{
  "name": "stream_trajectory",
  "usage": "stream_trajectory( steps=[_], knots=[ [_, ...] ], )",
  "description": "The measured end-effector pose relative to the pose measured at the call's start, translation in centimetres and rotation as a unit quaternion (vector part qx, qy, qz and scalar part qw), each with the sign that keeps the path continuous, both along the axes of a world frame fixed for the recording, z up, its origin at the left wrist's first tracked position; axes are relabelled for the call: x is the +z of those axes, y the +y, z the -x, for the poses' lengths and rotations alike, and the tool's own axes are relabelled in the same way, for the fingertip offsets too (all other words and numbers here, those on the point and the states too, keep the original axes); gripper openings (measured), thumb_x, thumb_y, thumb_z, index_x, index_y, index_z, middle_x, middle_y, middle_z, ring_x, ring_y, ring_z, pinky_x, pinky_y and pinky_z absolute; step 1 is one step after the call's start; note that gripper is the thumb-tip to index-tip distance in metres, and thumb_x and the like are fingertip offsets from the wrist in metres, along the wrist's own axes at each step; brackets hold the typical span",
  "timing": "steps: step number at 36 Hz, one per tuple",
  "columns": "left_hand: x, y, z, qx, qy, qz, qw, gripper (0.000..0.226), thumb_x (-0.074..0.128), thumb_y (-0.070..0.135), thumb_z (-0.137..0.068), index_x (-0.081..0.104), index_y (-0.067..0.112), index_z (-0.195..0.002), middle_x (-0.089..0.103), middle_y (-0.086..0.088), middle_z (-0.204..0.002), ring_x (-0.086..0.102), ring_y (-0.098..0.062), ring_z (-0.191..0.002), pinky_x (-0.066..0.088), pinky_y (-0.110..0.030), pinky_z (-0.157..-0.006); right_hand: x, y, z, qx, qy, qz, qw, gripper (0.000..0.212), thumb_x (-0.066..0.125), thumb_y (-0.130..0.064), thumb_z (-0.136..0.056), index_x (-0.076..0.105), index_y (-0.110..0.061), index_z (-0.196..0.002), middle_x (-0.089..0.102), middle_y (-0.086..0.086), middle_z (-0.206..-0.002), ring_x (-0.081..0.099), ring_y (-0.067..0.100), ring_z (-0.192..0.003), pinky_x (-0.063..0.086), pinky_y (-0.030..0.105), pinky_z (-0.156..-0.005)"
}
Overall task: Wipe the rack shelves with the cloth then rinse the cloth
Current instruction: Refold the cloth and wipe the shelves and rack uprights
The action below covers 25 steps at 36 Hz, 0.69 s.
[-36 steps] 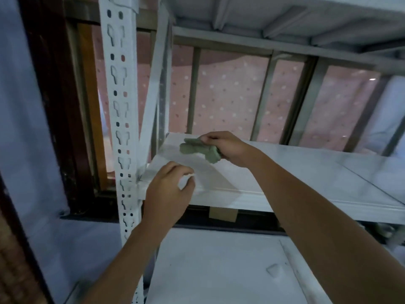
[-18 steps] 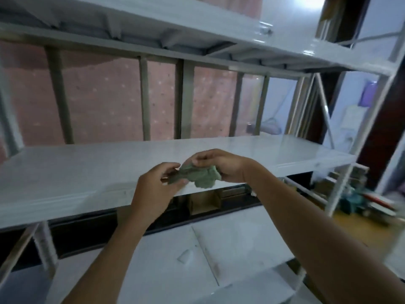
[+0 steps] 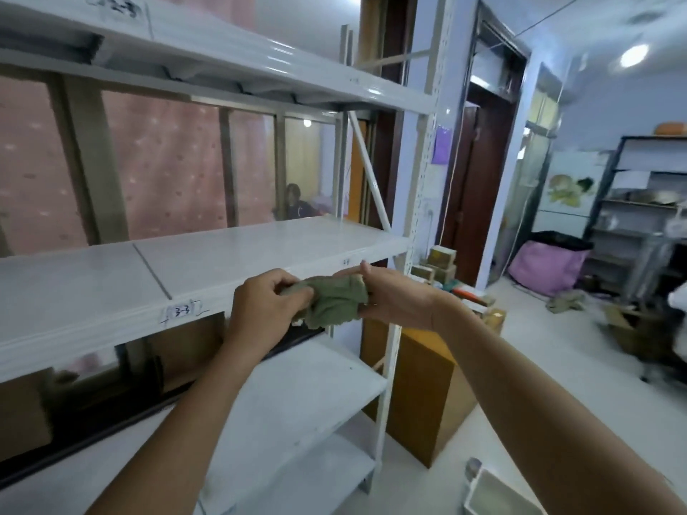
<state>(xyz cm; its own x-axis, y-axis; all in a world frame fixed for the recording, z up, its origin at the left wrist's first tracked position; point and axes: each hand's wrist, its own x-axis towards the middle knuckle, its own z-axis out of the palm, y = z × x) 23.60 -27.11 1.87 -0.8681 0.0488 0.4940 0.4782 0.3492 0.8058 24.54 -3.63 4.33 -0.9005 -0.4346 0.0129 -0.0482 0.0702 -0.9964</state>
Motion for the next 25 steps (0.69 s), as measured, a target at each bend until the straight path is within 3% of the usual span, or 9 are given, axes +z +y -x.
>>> stream_trajectory(
  steps=[3,6,9,11,19,25],
  knots=[
    [0.1,3.8,1.7,-0.027,-0.021,-0.005,0.999,0.010,0.080,0.028,-0.080,0.076,0.023,-0.072,0.073,0.007,-0.070,0.069,-0.018,-0.073,0.055,-0.038,-0.068,-1.0,4.2,-0.4,-0.035,0.020,0.006,0.999,0.063,0.071,-0.033,-0.089,0.047,-0.005,-0.139,0.056,0.023,-0.136,0.057,0.036,-0.125,0.047,0.045,-0.105],
    [-0.1,7.5,3.5,-0.055,-0.028,-0.009,0.998,0.012,0.081,0.026,-0.081,0.077,0.020,-0.072,0.074,0.002,-0.069,0.070,-0.020,-0.070,0.054,-0.034,-0.059,-1.9,7.6,0.0,-0.103,0.051,-0.023,0.993,0.049,0.072,-0.017,-0.089,0.054,-0.006,-0.133,0.063,0.020,-0.126,0.061,0.038,-0.117,0.049,0.049,-0.102],
    [-0.5,10.9,5.5,-0.087,-0.048,-0.024,0.995,0.013,0.082,0.025,-0.083,0.078,0.017,-0.073,0.075,-0.007,-0.072,0.070,-0.025,-0.069,0.052,-0.032,-0.055,-2.7,10.8,1.3,-0.169,0.085,-0.044,0.981,0.033,0.070,-0.018,-0.091,0.065,-0.006,-0.121,0.067,0.022,-0.115,0.065,0.036,-0.100,0.051,0.045,-0.090],
    [-0.8,13.1,7.1,-0.104,-0.053,-0.018,0.993,0.015,0.081,0.027,-0.085,0.078,0.017,-0.074,0.075,-0.006,-0.074,0.071,-0.030,-0.076,0.055,-0.041,-0.068,-3.0,12.9,2.5,-0.205,0.097,-0.048,0.973,0.025,0.070,-0.019,-0.091,0.070,-0.007,-0.114,0.069,0.022,-0.109,0.064,0.031,-0.090,0.050,0.044,-0.081],
    [-0.6,20.3,15.0,-0.125,-0.052,0.004,0.991,0.020,0.071,0.033,-0.094,0.073,0.020,-0.079,0.070,0.004,-0.074,0.064,-0.012,-0.070,0.044,-0.025,-0.062,-1.7,19.9,10.4,-0.243,0.094,-0.109,0.959,0.026,0.071,-0.025,-0.090,0.073,-0.009,-0.110,0.074,0.013,-0.104,0.070,0.031,-0.093,0.051,0.057,-0.092],
    [1.1,23.8,21.9,-0.078,-0.025,0.013,0.997,0.020,0.069,0.034,-0.095,0.072,0.020,-0.082,0.072,0.003,-0.079,0.067,-0.012,-0.076,0.044,-0.025,-0.062,0.8,22.8,18.3,-0.254,0.111,-0.130,0.952,0.019,0.069,-0.022,-0.092,0.073,-0.012,-0.107,0.076,0.010,-0.100,0.070,0.020,-0.085,0.056,0.030,-0.071]
  ],
)
